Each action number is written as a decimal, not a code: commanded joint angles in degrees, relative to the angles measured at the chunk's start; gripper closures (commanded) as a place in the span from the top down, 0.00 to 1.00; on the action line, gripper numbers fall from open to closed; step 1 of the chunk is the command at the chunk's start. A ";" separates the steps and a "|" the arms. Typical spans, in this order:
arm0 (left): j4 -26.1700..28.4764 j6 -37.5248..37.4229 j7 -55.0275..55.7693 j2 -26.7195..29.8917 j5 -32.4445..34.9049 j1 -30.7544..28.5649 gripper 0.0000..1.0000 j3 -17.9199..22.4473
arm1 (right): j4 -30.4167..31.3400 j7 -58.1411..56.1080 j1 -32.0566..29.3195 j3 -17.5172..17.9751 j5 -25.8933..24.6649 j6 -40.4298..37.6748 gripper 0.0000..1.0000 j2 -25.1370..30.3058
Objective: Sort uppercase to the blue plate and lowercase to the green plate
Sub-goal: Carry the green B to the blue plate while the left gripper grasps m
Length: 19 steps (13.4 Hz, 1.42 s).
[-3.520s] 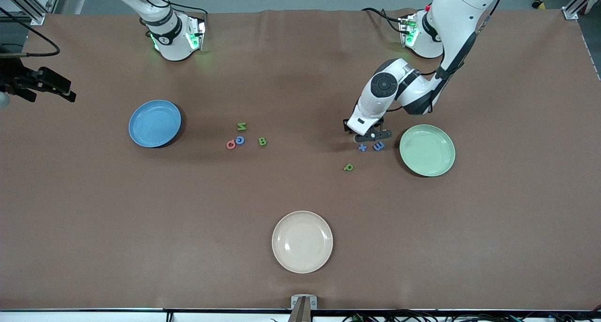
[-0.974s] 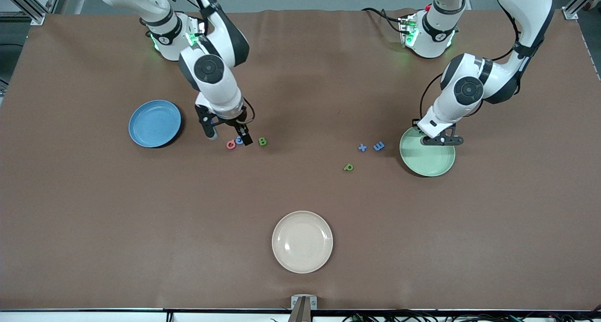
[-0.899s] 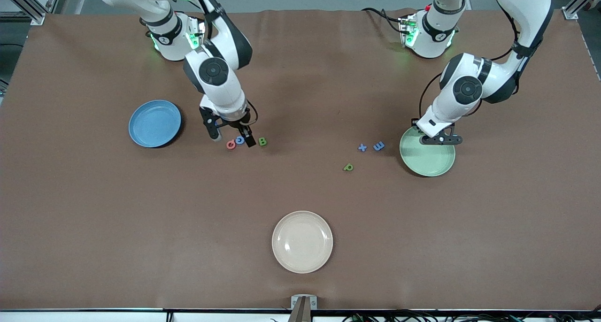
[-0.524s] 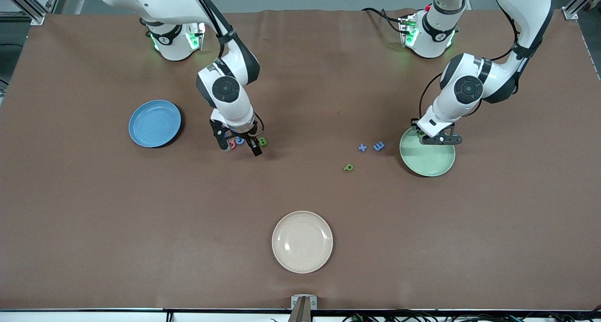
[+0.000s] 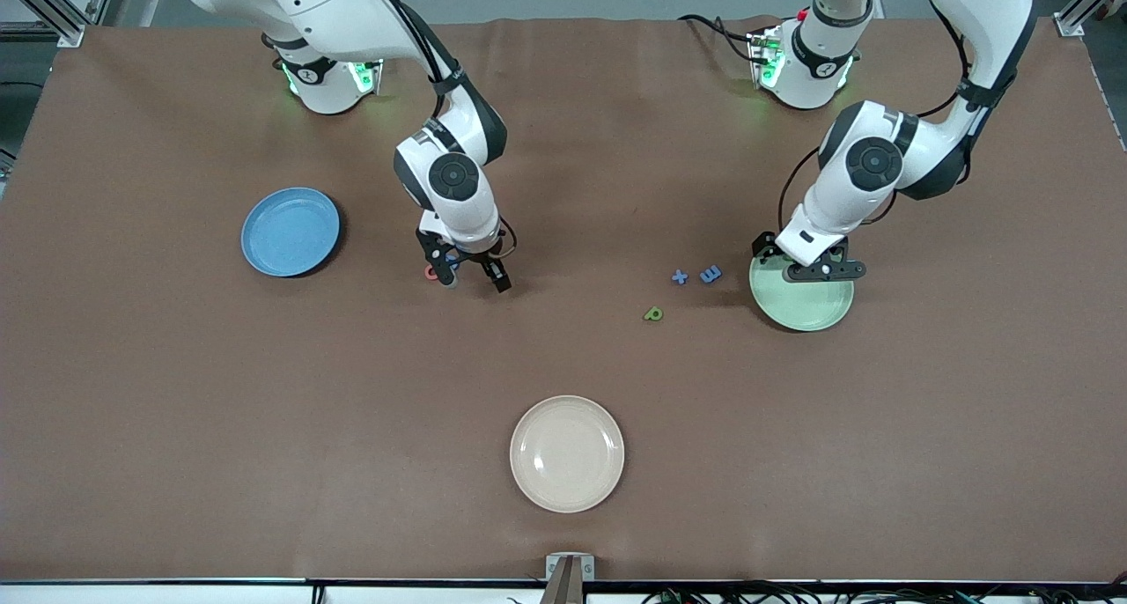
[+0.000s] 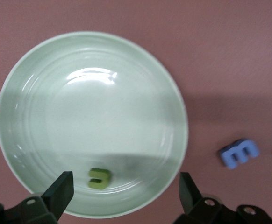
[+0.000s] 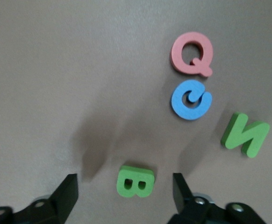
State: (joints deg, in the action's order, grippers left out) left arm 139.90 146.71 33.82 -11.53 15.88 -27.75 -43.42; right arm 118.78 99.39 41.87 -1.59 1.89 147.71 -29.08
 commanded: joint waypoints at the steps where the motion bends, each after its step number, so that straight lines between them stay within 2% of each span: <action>1: -4.00 -1.16 16.64 -2.69 0.29 0.15 0.99 -3.15 | -0.83 -0.86 0.67 -0.52 -0.04 -0.32 0.81 -0.98; 4: -8.49 -1.07 36.79 -8.32 0.55 2.51 0.99 -4.30 | -0.48 -1.48 0.67 -0.52 -0.13 -0.40 0.69 -1.51; 6: -9.73 -1.07 42.71 -11.22 1.08 4.62 0.99 -4.22 | -0.30 -1.48 0.50 -0.52 -0.04 -0.49 0.53 -1.60; 9: -9.56 -0.98 43.26 -13.51 1.69 6.82 0.99 -3.78 | -0.21 -2.35 0.41 -0.52 -0.21 -1.11 0.07 -1.51; 11: -9.38 -0.98 44.39 -15.09 4.50 7.18 0.97 -3.51 | -0.21 -5.42 -0.29 -0.70 -0.22 -4.95 0.01 -0.55; 12: -9.47 -0.98 47.01 -16.23 7.21 7.18 0.93 -3.16 | -0.21 -7.70 -0.82 -0.96 -0.22 -8.54 0.00 1.72; 15: -10.43 -0.98 53.53 -19.14 14.69 7.18 0.90 -2.02 | 0.66 -16.48 -4.42 -0.96 -0.22 -21.54 0.00 10.15; 19: -11.32 -0.90 55.21 -21.08 17.08 7.27 0.85 -1.67 | 13.03 -32.90 -12.05 -0.96 -0.30 -24.13 0.00 24.56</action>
State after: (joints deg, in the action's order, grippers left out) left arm 129.85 146.42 87.55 -31.42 31.01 -20.90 -45.24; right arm 122.66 73.27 33.80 -3.37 1.85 123.12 -13.33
